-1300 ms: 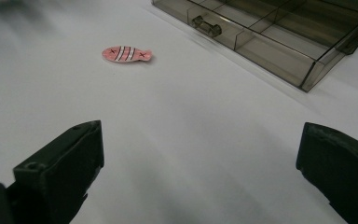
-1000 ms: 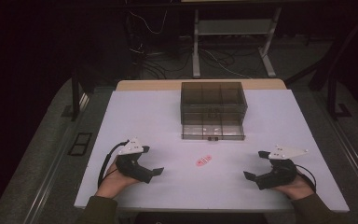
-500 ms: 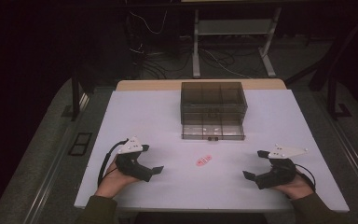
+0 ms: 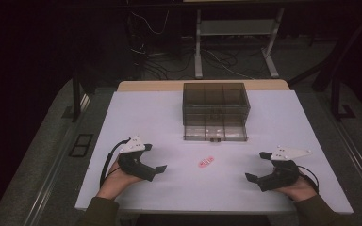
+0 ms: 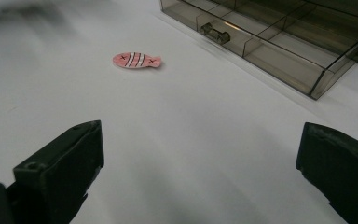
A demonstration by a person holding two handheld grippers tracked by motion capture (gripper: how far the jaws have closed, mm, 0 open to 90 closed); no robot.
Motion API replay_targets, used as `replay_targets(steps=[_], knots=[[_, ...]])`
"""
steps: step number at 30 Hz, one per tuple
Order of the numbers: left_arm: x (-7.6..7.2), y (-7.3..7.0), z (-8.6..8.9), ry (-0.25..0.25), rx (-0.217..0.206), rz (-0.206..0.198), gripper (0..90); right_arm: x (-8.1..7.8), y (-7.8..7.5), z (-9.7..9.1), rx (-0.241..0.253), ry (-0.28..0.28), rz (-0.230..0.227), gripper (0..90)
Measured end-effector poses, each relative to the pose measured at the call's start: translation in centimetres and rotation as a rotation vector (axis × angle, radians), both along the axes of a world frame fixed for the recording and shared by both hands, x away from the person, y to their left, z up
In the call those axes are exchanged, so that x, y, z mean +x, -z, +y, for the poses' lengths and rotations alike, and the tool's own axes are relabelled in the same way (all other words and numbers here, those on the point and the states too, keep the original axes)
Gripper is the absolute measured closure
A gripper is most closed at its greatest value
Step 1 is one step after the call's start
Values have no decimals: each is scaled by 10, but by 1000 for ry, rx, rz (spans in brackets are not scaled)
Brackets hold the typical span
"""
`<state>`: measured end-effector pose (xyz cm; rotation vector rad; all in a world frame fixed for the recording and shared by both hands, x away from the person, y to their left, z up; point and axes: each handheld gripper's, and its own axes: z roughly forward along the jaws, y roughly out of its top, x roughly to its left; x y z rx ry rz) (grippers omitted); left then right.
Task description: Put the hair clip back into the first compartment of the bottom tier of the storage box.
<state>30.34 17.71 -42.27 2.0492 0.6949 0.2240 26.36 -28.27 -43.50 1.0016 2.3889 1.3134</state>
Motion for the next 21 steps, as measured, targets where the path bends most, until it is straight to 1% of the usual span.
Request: replay_targets(steps=[3, 6, 15, 21], knots=[[0, 0, -2, -4, -8, -1, 0, 0, 0, 0, 2, 2, 0, 2], [1, -1, -3, 2, -8, -5, 0, 0, 0, 0, 4, 1, 0, 2], [3, -3, -10, 15, -28, -2, 0, 0, 0, 0, 1, 3, 1, 2], [3, -3, -15, 24, -27, -2, 9, 0, 0, 1, 2, 2, 2, 2]])
